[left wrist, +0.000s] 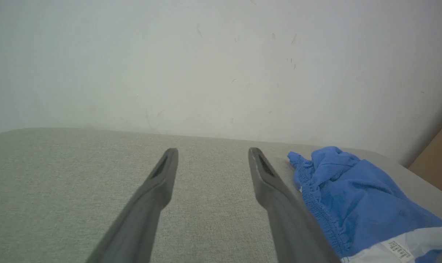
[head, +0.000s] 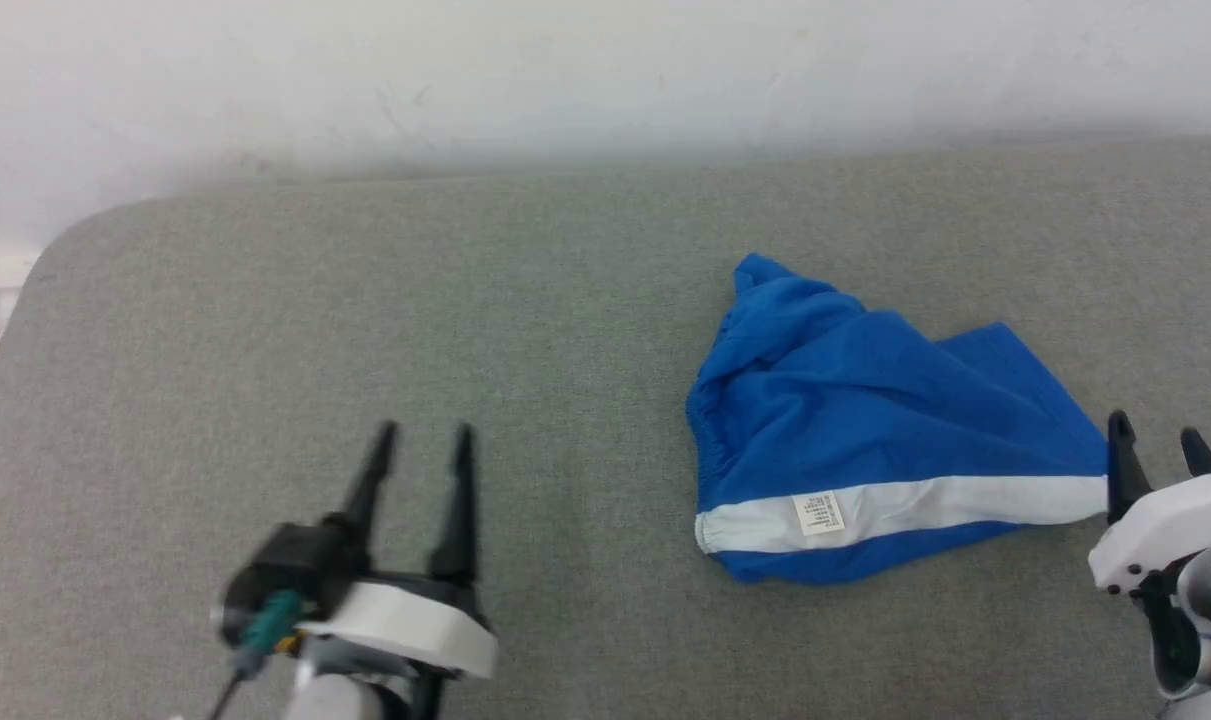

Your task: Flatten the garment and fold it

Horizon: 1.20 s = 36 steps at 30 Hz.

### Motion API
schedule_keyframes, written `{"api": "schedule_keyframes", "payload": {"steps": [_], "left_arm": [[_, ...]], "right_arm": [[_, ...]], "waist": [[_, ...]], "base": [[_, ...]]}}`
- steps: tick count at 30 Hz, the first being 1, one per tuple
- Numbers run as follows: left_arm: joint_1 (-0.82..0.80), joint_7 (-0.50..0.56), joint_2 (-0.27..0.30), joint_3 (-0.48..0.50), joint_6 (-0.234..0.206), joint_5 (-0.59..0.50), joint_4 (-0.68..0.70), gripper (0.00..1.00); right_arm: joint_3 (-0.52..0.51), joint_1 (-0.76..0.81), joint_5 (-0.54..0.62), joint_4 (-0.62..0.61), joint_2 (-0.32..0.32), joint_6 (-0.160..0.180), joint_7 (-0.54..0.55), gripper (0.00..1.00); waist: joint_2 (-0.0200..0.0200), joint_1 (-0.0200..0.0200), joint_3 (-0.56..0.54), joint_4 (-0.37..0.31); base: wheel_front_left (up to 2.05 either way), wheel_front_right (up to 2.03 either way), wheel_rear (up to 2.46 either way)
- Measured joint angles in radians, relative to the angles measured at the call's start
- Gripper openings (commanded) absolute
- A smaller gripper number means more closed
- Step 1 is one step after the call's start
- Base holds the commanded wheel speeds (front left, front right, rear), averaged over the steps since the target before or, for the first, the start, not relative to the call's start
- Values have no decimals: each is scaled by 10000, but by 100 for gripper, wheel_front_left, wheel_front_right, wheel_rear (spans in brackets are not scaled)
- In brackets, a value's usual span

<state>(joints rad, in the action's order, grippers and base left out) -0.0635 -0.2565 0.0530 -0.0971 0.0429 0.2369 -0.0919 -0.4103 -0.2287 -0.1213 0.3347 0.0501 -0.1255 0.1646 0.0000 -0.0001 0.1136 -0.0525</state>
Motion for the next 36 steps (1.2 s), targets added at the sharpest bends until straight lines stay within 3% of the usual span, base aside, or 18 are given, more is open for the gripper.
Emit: {"api": "schedule_keyframes", "payload": {"steps": [5,10,14,21,28,29,30,31,36], "left_arm": [[-295,784,-10,-1515,270,347,-696,100],[-950,2008,-23,-2976,240,1333,-1214,100],[-1435,3103,-27,-3611,-320,1768,-1839,100],[-2111,4660,-29,-3837,-1233,1952,-2894,100],[-2460,5827,-4,-3837,-1638,2056,-3275,100],[-2526,6023,17,-3900,-1605,2054,-3290,78],[-2581,6178,38,-3973,-1536,2054,-3285,20],[-2628,6280,50,-4025,-1442,2061,-3271,0],[-2497,6297,84,-4109,-1381,2128,-3133,0]], "right_arm": [[1060,786,255,-1283,10,0,-1045,100],[1918,1447,322,-2054,-4,0,-1336,100],[2366,1631,203,-2299,0,0,-1329,100],[2920,1632,-157,-2376,0,0,-1325,100],[3258,1632,-391,-2380,2,0,-1292,100],[3283,1633,-391,-2393,4,0,-1285,100],[3290,1634,-389,-2414,4,0,-1283,100],[3292,1636,-389,-2443,8,0,-1246,100],[3248,1644,-385,-2566,4,0,-1139,100]], "waist": [[0,0,-60,-226],[0,0,-5,-521],[0,1,71,-835],[0,1,232,-1550],[0,1,423,-2128],[0,1,448,-2173],[0,0,469,-2199],[0,1,482,-2205],[0,1,439,-2023]], "base": [[0,0,0],[0,0,0],[0,0,0],[0,0,0],[0,0,0],[0,0,0],[0,0,0],[0,0,0],[0,0,0]]}}
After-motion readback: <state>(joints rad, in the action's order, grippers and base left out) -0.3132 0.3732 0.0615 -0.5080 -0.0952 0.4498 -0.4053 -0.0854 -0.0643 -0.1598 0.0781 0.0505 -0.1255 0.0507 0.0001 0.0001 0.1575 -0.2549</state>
